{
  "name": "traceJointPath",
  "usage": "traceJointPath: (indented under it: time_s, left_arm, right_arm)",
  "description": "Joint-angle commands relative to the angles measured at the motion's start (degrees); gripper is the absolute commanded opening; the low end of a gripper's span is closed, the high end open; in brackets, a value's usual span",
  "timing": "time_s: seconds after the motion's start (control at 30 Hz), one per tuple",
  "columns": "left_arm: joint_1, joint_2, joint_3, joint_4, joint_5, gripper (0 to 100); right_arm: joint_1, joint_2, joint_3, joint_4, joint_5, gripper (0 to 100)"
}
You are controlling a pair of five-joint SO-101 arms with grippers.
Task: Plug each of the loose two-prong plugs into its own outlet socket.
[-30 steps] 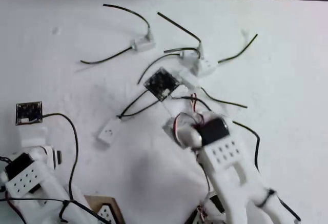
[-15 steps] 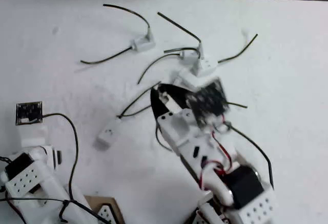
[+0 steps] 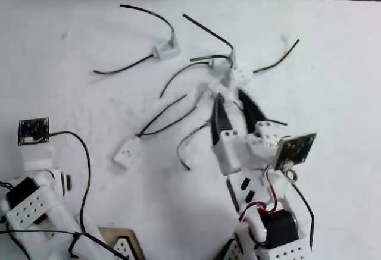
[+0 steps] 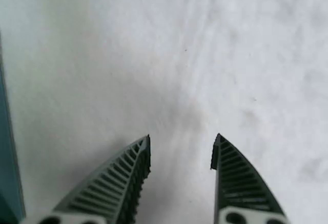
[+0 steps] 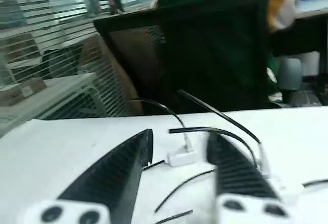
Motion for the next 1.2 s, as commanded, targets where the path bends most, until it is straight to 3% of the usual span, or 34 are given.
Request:
traceJointPath:
  time_s: [0.0,0.23,0.5,0.83,0.97,1.17]
  left_arm:
    - [0.57,-0.84,0.0,-0.79,-0.44,20]
    - [0.57,-0.84,0.0,-0.79,-0.44,20]
    - [0.57,-0.84,0.0,-0.79,-0.44,20]
    - [0.57,-0.84,0.0,-0.79,-0.44,20]
    - [0.57,-0.84,0.0,-0.79,-0.44,20]
    - [0.57,-0.84,0.0,-0.79,-0.44,20]
  right_arm:
    - [2.95,0.31,-0.26,2.07,-0.35,38.2]
    - [3.21,-2.24,-0.26,4.79,7.47,28.6]
    - [3.3,4.09,-3.96,14.46,28.92,13.9]
    - [13.32,29.14,-11.16,17.01,57.49,18.6]
    - [13.93,38.73,-12.4,15.16,69.98,22.4]
    - [13.93,51.74,-12.04,2.95,77.71,23.1]
